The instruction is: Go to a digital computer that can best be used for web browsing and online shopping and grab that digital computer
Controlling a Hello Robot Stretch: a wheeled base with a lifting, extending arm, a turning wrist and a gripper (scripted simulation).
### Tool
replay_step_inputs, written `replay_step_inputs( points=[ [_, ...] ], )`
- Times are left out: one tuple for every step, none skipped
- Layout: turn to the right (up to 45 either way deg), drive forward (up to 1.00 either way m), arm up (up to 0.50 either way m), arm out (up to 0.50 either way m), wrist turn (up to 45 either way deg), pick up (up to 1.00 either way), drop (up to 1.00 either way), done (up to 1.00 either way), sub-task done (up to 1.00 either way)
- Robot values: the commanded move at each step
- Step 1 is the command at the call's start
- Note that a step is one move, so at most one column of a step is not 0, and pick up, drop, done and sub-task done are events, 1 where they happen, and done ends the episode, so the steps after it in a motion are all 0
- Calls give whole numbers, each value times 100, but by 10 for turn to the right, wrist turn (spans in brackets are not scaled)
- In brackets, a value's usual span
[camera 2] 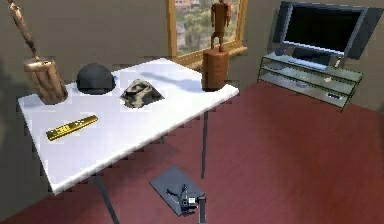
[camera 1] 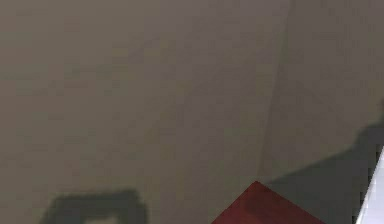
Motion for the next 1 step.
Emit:
replay_step_inputs(
  points=[
    [0,0,-30,0,0,0,0,0,0]
  ],
)
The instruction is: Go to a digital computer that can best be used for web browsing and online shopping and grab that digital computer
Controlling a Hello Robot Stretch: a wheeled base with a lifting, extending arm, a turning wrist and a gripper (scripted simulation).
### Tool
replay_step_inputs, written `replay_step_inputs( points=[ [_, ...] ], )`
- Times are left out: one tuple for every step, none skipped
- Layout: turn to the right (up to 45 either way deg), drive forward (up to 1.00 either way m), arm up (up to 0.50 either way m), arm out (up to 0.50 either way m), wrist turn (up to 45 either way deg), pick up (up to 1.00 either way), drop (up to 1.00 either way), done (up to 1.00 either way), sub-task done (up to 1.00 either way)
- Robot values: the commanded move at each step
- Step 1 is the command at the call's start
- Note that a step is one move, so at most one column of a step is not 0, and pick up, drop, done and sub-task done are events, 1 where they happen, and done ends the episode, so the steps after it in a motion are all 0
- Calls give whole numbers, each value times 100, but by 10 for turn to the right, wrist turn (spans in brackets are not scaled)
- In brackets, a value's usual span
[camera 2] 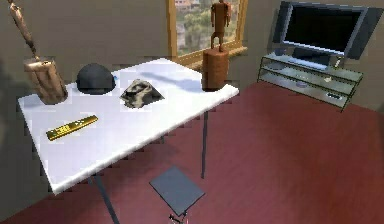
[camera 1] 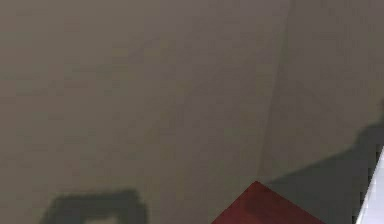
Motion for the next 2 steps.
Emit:
replay_step_inputs(
  points=[
    [0,0,0,0,0,100,0,0,0],
    [0,0,10,0,0,0,0,0,0]
  ],
)
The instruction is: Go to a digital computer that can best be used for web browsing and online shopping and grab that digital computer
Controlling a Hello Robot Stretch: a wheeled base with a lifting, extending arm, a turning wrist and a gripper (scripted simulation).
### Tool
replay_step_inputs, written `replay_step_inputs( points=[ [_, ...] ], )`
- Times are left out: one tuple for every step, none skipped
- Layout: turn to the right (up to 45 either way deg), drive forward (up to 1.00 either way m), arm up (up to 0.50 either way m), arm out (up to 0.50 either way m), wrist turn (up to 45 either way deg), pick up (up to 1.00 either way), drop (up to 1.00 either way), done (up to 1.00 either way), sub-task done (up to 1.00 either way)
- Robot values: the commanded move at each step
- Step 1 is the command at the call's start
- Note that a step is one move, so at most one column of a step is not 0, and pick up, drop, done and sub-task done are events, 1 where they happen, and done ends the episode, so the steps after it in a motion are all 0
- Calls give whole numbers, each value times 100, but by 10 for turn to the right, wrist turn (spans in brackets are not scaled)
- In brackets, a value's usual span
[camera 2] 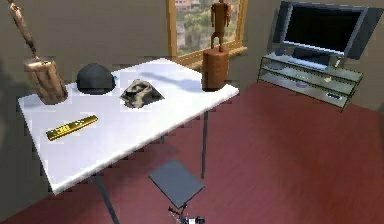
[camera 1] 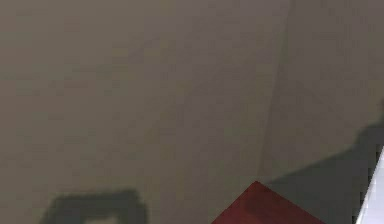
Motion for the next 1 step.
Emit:
replay_step_inputs(
  points=[
    [0,0,0,0,0,0,0,100,0]
  ],
)
